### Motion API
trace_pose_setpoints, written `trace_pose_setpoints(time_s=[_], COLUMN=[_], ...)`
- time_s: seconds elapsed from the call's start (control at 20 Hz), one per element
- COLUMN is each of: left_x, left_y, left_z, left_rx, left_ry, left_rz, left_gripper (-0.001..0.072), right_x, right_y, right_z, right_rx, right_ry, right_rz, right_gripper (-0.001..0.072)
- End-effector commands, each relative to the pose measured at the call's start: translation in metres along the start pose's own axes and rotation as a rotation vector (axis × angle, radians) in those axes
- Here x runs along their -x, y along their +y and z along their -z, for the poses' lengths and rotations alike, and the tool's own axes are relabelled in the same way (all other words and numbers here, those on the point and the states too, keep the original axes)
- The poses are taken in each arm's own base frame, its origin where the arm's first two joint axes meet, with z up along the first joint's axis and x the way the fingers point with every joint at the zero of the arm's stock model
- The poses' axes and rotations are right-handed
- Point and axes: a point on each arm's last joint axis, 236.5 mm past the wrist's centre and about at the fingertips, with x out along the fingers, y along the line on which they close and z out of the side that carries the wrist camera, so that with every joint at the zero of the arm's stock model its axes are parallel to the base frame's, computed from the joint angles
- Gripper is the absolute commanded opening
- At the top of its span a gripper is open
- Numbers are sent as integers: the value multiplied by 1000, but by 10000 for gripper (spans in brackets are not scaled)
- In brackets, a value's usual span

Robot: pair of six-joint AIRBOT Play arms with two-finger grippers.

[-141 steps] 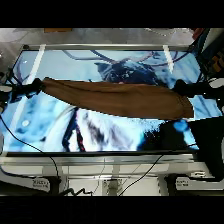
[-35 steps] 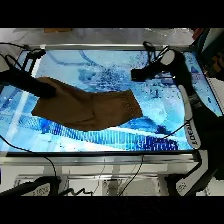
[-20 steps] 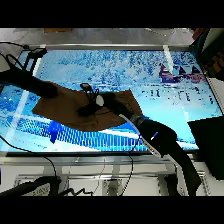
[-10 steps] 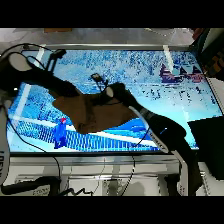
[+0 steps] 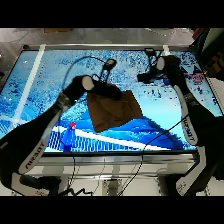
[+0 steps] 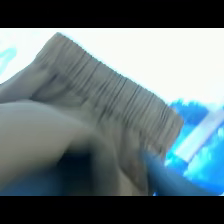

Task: Fold the clothes and pants, and hang the long-sleeved shirts on hangers.

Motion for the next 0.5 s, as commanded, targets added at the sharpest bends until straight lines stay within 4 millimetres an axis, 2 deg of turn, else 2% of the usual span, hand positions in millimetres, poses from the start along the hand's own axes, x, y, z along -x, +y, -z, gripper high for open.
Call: trace_pose_setpoints(time_s=[0.0,0.1,0.2,0.3,0.35,0.45], left_x=[-39,-34,-21,-4,4,16], left_y=[-27,-26,-12,6,14,29], left_z=[2,-3,-13,-21,-25,-30], left_rx=[-72,-76,-83,-82,-73,-58], left_ry=[-41,-54,-74,-91,-97,-111], left_rz=[-7,-12,-42,-74,-85,-107], left_gripper=[702,701,701,701,701,699], right_x=[23,21,14,0,-7,-9], right_y=[-44,-53,-65,-70,-64,-36], right_z=[7,13,24,40,50,56], right_rx=[-69,-50,15,42,34,-51], right_ry=[16,38,73,103,110,68], right_rz=[37,42,43,-45,-147,-405], right_gripper=[29,29,28,28,28,28])
